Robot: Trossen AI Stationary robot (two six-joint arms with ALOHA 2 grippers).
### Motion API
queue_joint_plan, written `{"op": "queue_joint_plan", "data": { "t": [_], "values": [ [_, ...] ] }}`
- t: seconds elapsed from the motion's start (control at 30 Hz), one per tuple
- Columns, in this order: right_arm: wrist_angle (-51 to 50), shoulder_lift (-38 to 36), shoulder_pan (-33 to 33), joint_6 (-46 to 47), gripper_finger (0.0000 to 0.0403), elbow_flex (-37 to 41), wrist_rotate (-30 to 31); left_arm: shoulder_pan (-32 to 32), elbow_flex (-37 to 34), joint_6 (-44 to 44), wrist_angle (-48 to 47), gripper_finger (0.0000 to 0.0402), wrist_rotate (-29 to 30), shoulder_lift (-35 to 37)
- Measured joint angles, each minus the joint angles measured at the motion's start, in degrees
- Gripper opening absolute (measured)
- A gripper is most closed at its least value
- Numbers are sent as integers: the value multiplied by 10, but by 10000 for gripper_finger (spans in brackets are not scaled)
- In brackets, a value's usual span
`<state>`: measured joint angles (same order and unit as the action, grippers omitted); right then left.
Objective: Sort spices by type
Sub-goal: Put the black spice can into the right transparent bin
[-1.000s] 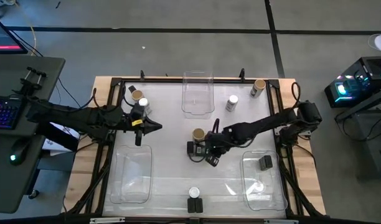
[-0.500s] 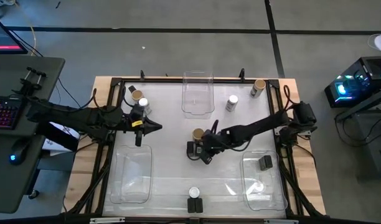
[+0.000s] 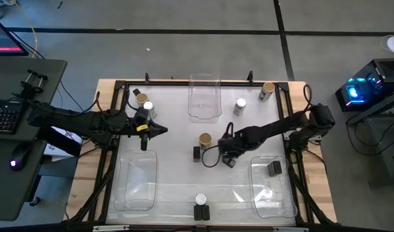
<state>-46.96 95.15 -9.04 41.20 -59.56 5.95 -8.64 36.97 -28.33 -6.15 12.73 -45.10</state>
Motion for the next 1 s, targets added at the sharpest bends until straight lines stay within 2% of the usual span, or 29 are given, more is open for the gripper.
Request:
{"op": "queue_joint_plan", "data": {
  "t": [0.17, 0.3, 0.4, 0.47, 0.57, 0.67, 0.83, 1.0],
  "values": [
    [-94, -22, 34, -16, 0, 1, 41, 0, 0, 1, 0, 0, 8, 0],
    [-92, -66, 61, -15, 0, 1, 46, 0, 0, -7, 5, 0, 38, -2],
    [-98, -118, 72, 1, 0, 0, 53, 0, 0, -26, 40, 0, 48, -21],
    [-114, -155, 80, 13, 0, -1, 52, 0, 0, -20, 89, 0, 33, -50],
    [-147, -210, 96, 44, 0, 11, 44, 0, 19, -11, 132, 0, 10, -120],
    [-158, -268, 119, 96, 0, 48, -2, 0, 77, 18, 126, 0, -20, -217],
    [-123, -347, 152, 187, 0, 120, -55, 0, 209, 110, 98, 0, -60, -383],
    [-74, -380, 163, 253, 0, 160, -67, 0, 367, 184, 29, 0, -68, -527]
  ]
}}
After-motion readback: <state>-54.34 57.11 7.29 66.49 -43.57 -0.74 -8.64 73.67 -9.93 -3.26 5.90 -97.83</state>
